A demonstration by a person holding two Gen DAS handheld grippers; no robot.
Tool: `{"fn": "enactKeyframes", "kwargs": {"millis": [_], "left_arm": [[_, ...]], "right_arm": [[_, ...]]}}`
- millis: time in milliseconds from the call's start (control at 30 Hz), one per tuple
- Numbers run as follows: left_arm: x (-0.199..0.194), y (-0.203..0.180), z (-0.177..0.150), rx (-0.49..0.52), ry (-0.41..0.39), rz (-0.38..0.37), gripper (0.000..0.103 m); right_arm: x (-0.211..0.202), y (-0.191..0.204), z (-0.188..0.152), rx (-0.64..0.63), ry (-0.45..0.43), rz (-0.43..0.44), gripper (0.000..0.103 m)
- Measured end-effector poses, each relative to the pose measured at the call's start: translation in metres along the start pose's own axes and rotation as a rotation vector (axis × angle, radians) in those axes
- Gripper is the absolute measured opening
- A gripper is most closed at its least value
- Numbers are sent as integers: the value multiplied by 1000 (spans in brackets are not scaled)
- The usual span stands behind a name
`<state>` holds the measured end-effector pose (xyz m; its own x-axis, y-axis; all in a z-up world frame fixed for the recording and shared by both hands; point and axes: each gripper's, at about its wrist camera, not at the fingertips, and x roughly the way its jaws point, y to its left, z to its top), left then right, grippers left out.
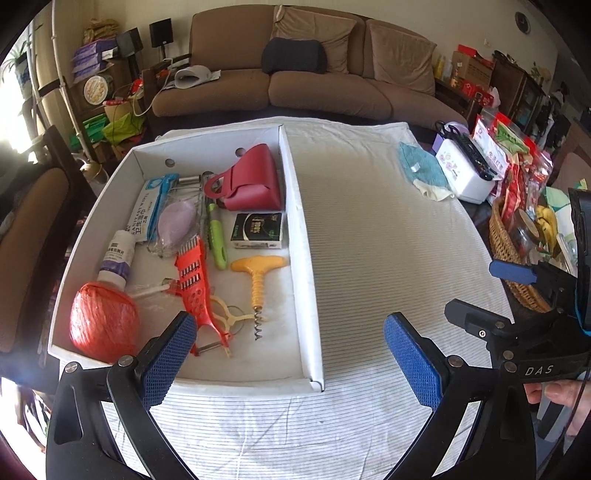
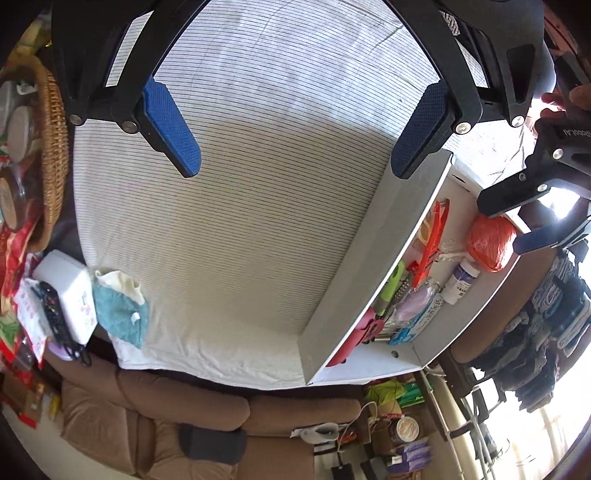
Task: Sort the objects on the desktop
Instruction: 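Withdraw the right gripper from the box back over the table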
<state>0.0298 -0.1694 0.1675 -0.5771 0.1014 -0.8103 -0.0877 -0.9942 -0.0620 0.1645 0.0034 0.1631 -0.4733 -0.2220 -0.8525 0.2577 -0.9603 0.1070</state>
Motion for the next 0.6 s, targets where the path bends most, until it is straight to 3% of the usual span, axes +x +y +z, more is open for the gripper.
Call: {"fn": "enactKeyframes", "kwargs": {"millis": [600], "left_arm": [[42, -115, 20, 109, 11, -32, 103]], "right_arm": [[-10, -115, -23, 139, -18, -41, 103]]}}
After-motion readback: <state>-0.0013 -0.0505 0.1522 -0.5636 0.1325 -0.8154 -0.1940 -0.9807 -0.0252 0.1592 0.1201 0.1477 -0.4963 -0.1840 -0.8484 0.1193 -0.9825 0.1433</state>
